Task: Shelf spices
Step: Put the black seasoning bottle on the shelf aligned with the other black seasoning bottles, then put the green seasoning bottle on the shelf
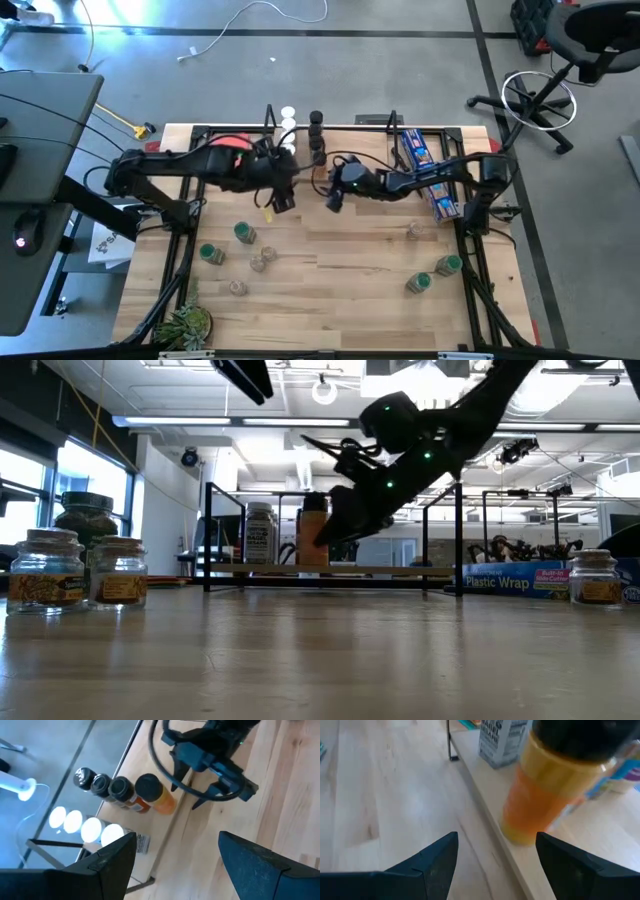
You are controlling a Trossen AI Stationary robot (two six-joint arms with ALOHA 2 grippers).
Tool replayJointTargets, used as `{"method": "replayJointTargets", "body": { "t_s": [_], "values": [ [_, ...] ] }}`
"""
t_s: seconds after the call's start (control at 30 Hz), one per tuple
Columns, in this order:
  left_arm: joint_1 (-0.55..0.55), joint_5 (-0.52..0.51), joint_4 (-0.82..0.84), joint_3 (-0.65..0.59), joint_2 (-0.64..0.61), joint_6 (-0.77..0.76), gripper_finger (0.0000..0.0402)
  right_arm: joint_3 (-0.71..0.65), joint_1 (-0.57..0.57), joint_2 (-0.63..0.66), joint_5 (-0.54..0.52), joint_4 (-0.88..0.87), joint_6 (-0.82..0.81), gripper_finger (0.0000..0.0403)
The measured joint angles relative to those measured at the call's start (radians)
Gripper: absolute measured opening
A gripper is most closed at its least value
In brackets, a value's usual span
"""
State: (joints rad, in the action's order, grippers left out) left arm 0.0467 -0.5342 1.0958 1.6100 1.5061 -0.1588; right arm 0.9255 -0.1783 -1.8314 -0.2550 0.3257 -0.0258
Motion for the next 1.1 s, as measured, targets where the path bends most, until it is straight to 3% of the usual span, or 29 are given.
{"method": "replayJointTargets", "body": {
  "t_s": [0.2,0.57,0.93,1.0,1.1],
  "values": [
    [0.052,-0.056,0.053,-0.001,-0.001,-0.049,0.0278,0.076,0.001,-0.048,0.001,-0.001,0.006,0.0261],
    [0.096,-0.085,0.097,-0.001,-0.001,-0.107,0.0278,0.096,0.005,-0.013,-0.034,-0.113,0.004,0.0261],
    [0.18,-0.157,0.186,-0.074,-0.009,-0.224,0.0278,0.092,0.102,0.311,-0.107,-0.57,0.114,0.0261],
    [0.213,-0.14,0.2,-0.13,-0.02,-0.258,0.0278,0.092,0.142,0.373,-0.124,-0.637,0.121,0.0261],
    [0.254,-0.036,0.223,-0.206,-0.061,-0.349,0.0278,0.092,0.196,0.45,-0.141,-0.698,0.102,0.0261]
  ]
}}
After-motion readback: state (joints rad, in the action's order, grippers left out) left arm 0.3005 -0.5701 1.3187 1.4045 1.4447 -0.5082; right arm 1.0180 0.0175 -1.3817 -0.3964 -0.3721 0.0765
